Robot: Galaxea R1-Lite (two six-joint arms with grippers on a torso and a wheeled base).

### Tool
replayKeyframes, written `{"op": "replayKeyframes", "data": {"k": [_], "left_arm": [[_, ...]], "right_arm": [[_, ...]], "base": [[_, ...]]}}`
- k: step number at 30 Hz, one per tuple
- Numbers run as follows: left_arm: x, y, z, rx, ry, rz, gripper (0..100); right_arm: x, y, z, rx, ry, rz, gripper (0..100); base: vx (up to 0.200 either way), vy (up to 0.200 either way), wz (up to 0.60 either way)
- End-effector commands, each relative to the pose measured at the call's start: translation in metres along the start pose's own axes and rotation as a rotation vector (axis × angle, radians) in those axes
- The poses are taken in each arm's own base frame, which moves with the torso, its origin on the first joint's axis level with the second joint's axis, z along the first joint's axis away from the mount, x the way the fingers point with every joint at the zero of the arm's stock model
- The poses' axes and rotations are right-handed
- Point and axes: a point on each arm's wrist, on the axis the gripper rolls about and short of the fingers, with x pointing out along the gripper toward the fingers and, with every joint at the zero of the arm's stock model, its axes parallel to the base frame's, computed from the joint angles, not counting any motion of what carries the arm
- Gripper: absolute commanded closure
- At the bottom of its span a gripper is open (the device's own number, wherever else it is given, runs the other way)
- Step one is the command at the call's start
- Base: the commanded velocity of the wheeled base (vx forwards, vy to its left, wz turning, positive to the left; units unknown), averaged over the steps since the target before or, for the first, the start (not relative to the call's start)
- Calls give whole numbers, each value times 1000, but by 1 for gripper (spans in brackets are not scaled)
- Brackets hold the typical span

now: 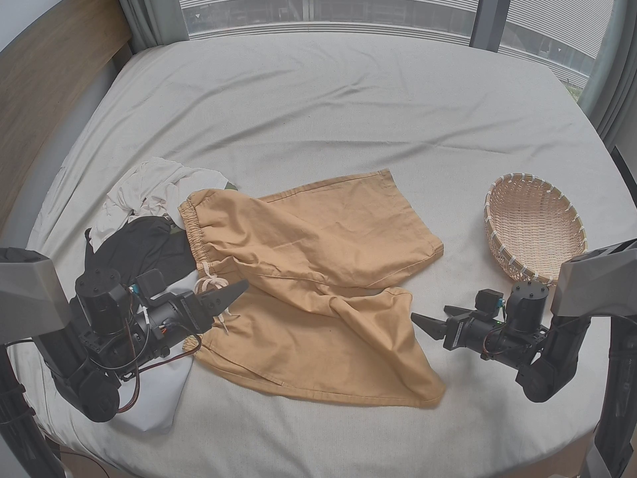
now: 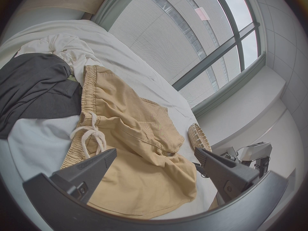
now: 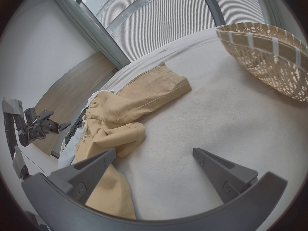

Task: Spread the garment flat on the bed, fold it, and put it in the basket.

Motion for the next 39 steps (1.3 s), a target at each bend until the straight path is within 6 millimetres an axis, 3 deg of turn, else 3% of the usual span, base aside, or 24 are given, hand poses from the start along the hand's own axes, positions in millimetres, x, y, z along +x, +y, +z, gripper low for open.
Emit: {"op": "replayKeyframes", "data": {"k": [1,9,17,18,30,35,39], "left_arm": [[-1,1,-1,-3,2,6,0],[-2,2,-1,-5,3,10,0],[-2,3,-3,-10,11,16,0],[-2,3,-3,-10,11,16,0],[-3,4,-3,-10,11,17,0],[-3,3,-3,-9,10,15,0],[-3,3,-2,-9,9,14,0]], "right_arm": [[14,11,-5,-18,4,46,0],[31,20,-8,-29,-10,87,0],[36,27,-5,-37,-26,114,0],[36,28,-5,-38,-25,117,100],[32,28,-3,-37,-29,113,100],[15,29,6,-36,-34,101,100],[-12,27,19,-30,-55,65,100]], "base": [[0,0,0],[0,0,0],[0,0,0],[0,0,0],[0,0,0],[0,0,0],[0,0,0]]}}
